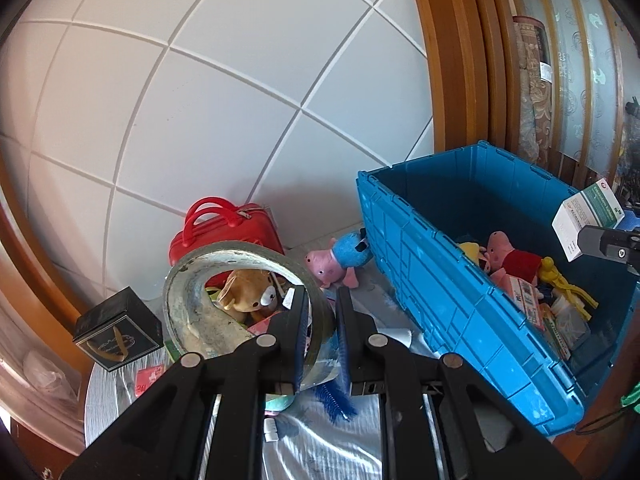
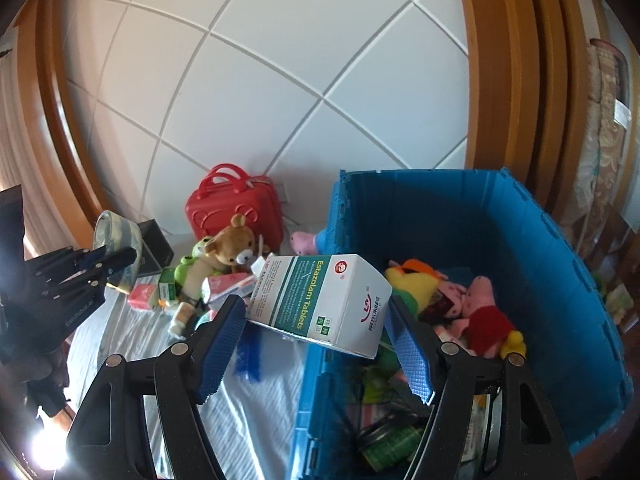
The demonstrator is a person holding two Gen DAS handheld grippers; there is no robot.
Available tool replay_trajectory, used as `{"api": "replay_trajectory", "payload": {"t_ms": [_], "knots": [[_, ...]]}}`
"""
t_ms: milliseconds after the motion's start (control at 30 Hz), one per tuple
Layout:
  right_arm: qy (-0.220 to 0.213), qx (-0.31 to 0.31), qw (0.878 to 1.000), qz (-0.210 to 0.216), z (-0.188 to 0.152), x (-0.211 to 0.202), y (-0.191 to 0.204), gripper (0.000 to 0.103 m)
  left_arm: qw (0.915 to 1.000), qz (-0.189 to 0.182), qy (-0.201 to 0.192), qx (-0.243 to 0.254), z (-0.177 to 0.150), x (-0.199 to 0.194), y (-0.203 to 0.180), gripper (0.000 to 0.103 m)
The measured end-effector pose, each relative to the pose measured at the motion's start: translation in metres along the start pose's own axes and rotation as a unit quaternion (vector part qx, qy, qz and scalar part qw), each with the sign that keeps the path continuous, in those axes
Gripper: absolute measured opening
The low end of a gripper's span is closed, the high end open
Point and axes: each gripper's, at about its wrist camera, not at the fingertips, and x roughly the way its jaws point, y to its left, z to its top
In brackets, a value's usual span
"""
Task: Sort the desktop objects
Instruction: 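Lift the tape roll and tablet box and carry both over the blue crate, then open both tools to drop the tape roll and tablet box into the crate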
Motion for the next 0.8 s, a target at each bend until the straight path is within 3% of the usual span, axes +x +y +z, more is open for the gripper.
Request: {"api": "replay_trajectory", "payload": {"t_ms": [400, 800], "knots": [[-0.006, 0.046, 0.998, -0.047, -0.004, -0.023, -0.069, 0.072, 0.9962, -0.071, -0.015, 0.048, 0.039, 0.017, -0.084, 0.013], [-0.003, 0.096, 0.991, -0.098, -0.021, -0.033, -0.133, 0.072, 0.9794, -0.165, -0.040, 0.110, 0.087, 0.024, -0.179, 0.013]]}}
